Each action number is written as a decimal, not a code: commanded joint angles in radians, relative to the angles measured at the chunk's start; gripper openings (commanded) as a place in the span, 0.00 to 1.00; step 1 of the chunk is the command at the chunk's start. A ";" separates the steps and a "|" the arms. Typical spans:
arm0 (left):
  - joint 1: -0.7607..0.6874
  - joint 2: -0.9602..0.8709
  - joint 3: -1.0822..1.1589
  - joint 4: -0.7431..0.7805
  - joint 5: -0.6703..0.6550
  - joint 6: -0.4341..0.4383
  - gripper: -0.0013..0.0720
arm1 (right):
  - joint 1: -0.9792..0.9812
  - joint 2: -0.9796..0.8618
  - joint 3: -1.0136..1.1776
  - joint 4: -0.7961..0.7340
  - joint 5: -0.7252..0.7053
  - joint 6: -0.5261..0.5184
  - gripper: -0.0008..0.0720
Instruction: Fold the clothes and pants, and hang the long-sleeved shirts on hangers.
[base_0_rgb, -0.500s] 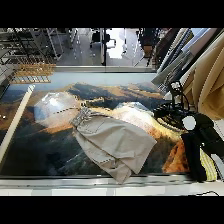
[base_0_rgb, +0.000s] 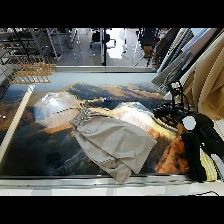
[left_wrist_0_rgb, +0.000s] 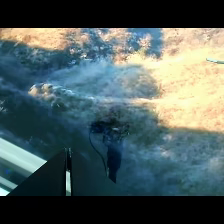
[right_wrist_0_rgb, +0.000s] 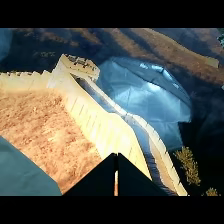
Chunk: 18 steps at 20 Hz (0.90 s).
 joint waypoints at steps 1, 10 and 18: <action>0.001 -0.001 0.000 0.000 0.000 0.000 0.04 | 0.001 0.000 0.000 0.000 0.000 0.000 0.05; 0.001 -0.004 0.000 -0.005 0.247 -0.001 0.05 | 0.001 -0.002 0.000 0.051 -0.109 0.032 0.05; -0.039 -0.111 -0.114 -0.865 0.049 0.261 0.87 | -0.010 -0.002 -0.006 0.118 0.377 0.081 0.09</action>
